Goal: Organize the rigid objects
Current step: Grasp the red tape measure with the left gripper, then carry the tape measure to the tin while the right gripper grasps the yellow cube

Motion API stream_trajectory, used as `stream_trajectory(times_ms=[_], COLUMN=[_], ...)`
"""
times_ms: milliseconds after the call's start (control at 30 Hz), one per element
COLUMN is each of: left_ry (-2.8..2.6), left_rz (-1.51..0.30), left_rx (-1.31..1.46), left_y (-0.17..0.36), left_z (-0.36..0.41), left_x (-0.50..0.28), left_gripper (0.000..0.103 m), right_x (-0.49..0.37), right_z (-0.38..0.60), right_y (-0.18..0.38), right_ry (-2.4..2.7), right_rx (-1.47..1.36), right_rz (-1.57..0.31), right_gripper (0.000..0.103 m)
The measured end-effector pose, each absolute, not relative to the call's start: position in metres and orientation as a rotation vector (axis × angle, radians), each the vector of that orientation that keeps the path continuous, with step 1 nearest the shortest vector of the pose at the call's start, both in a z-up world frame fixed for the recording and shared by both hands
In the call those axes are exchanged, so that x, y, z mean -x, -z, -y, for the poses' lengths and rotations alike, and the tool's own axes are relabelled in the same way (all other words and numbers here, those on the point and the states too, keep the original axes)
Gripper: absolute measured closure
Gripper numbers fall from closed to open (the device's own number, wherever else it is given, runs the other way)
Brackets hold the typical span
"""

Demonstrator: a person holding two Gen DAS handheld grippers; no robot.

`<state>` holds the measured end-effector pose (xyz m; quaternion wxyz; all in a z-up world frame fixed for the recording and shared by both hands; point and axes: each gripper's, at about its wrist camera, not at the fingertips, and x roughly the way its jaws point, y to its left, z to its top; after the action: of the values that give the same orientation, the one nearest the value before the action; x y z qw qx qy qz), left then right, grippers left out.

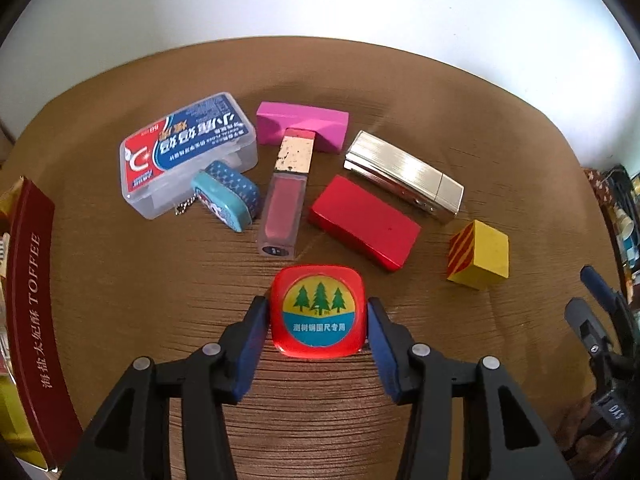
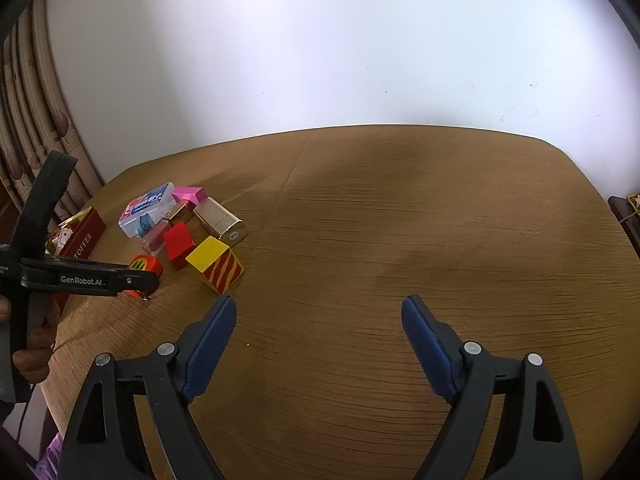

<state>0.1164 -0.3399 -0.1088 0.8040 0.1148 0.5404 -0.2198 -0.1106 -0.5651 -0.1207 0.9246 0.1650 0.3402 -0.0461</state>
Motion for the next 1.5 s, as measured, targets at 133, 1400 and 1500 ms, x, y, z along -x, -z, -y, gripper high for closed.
stream_trajectory(times_ms=[133,1400,1500], left_ry=[0.468,0.473,0.423], left_rz=[-1.13,-1.153,-1.135], left_rx=[-0.223,0.019,0.06], left_y=[0.11,0.054,0.031], left_z=[0.337,0.223,0.19], left_x=[-0.107,-0.052,-0.066], left_gripper=[0.056,0.055,0.055], right_x=[0.112,0.021,0.038], right_z=[0.565,0.5,0.486], right_y=[0.12,0.111,0.103], right_ry=[0.088,-0.385,-0.411], right_rx=[-0.342,-0.152,-0.205], right_rz=[-0.697,-0.808,-0.77], right_gripper=[0.02,0.075,0.075])
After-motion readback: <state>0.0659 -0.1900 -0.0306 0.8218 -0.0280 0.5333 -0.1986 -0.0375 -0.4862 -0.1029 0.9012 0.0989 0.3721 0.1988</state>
